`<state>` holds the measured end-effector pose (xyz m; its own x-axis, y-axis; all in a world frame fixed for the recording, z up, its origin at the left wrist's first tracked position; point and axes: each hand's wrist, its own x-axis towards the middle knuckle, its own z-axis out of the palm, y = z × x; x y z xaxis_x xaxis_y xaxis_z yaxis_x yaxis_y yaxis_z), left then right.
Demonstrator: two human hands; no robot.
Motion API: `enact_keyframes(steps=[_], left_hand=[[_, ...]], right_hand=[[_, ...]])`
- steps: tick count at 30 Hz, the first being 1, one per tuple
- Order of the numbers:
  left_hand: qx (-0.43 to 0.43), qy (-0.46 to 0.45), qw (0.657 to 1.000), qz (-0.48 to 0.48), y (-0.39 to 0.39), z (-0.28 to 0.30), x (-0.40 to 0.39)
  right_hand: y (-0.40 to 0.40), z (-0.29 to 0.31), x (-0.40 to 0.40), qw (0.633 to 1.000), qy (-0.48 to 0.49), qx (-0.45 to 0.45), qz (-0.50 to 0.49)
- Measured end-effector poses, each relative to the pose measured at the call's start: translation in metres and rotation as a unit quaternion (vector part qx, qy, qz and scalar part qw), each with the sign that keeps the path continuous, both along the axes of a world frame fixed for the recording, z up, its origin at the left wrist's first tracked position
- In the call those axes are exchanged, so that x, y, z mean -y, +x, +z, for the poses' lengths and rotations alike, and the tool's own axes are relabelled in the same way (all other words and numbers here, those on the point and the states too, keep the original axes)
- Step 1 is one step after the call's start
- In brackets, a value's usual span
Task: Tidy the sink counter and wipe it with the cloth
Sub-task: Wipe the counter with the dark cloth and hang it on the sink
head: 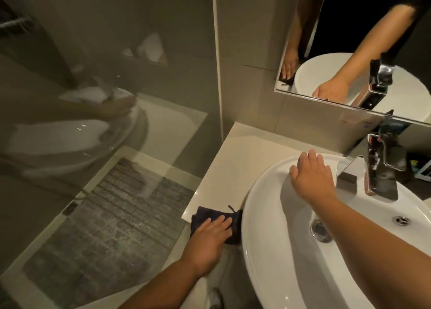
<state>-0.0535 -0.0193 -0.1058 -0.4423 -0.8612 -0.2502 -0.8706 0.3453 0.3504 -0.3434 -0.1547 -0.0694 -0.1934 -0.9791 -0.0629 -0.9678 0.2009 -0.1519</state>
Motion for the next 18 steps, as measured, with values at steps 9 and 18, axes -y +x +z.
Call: enact_keyframes(steps=[9,18], left_hand=[[-0.09,0.136,0.983,0.09,0.005,0.024,-0.067],[-0.22,0.104,0.938,0.247,0.005,0.1,-0.079]], right_hand=[[0.016,0.026,-0.085,0.982,0.017,0.182,0.044],[0.053,0.073,-0.199,0.775,0.285,0.558,-0.086]])
